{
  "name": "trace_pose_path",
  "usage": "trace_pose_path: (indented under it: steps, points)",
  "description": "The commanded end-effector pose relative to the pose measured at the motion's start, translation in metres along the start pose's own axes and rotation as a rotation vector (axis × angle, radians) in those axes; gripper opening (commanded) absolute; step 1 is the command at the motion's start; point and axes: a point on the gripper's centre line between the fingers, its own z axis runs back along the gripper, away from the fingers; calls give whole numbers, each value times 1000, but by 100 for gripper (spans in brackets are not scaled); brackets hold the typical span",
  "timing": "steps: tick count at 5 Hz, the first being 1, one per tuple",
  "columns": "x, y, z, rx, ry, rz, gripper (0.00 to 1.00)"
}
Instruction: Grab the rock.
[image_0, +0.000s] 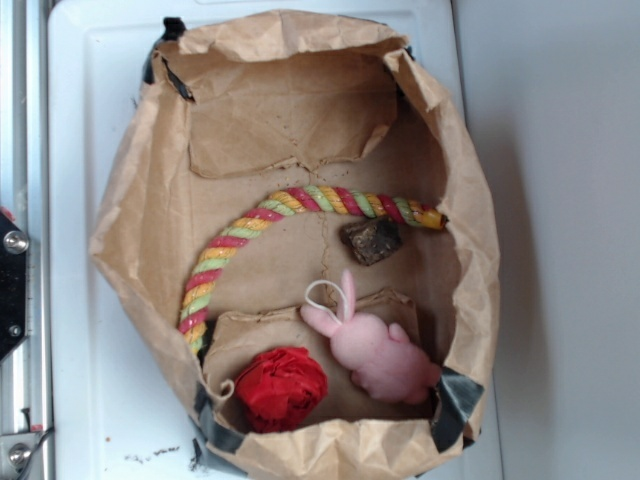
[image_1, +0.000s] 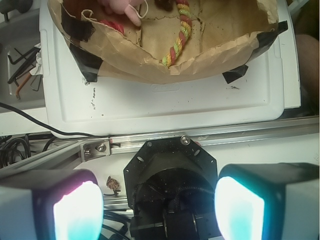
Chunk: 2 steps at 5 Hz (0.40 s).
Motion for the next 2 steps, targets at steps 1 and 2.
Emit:
trace_pose_path:
  steps: [1,2]
  points:
    - [0,0,0,0,0,0,100]
    - [29,-19,-4,-14,-12,56,100]
